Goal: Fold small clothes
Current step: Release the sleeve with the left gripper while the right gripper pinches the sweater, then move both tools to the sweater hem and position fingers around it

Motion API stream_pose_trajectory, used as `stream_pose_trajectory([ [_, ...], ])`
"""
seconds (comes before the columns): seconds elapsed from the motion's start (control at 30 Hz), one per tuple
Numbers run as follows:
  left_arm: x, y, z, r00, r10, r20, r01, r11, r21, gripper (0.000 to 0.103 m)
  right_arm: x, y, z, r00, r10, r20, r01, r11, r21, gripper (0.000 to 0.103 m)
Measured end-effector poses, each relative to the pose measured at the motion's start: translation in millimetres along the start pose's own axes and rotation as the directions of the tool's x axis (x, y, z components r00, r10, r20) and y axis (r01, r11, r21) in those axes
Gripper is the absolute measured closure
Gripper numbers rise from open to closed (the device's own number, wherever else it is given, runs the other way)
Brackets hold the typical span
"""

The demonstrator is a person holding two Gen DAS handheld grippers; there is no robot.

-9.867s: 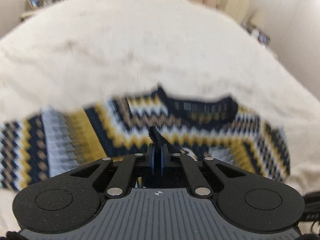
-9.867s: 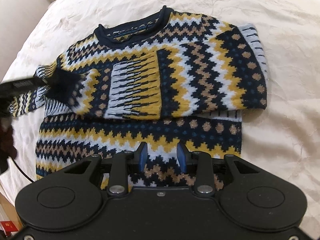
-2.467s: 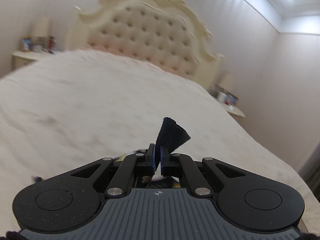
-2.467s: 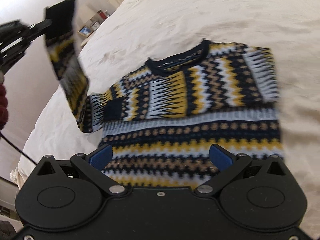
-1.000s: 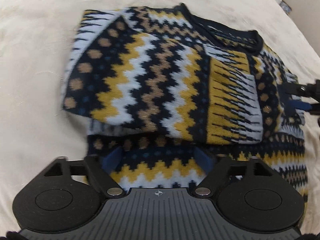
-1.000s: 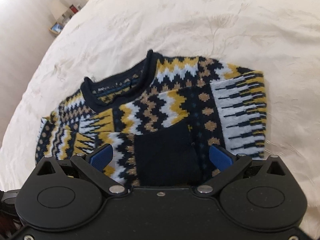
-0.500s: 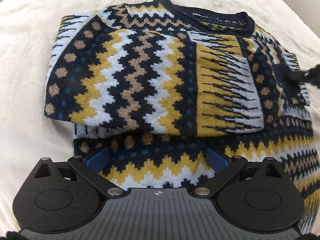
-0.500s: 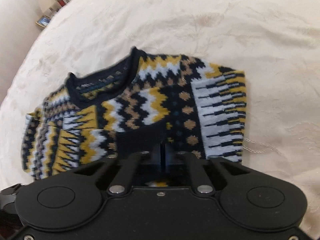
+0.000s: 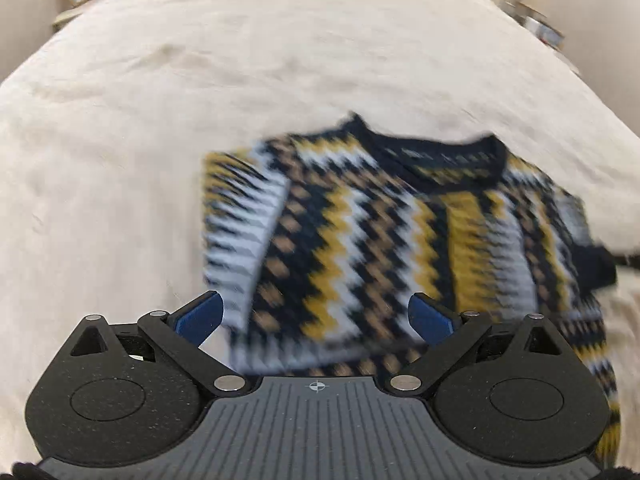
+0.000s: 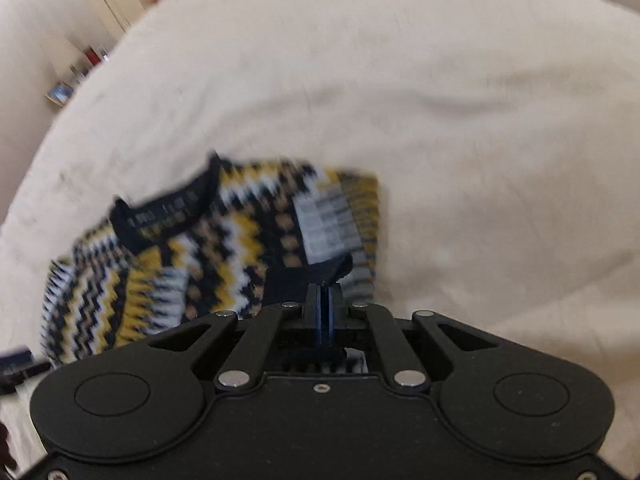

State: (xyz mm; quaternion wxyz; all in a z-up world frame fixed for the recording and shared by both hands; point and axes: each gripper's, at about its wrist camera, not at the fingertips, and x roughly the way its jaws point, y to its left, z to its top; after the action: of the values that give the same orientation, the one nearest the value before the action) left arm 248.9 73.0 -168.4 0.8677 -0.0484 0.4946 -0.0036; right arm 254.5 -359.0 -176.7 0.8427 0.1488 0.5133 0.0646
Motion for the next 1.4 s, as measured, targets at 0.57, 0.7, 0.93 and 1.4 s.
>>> stream_pose_trajectory([
  [0.57,74,51,14,0.982,0.163,-0.099,-0.17,0.983,-0.075,0.0,14,-11,-12,0.997,-0.063,-0.04,0.064,0.998,0.025,0.062],
  [0.7,60,56,6,0.987,0.135,-0.084,-0.142,0.986,-0.086,0.0,13,-14,-15,0.997,-0.067,-0.044,0.068,0.997,0.028,0.054],
  [0.93,22,39,-9,0.995,0.084,-0.052,-0.089,0.991,-0.103,0.001,-4,-7,-19,0.999,-0.048,0.013,0.048,0.999,0.007,0.036],
  [1.4,-27,3,-78,0.993,0.014,-0.113,-0.026,0.995,-0.099,0.001,-17,22,-50,0.997,0.045,-0.058,-0.05,0.995,-0.087,0.031],
])
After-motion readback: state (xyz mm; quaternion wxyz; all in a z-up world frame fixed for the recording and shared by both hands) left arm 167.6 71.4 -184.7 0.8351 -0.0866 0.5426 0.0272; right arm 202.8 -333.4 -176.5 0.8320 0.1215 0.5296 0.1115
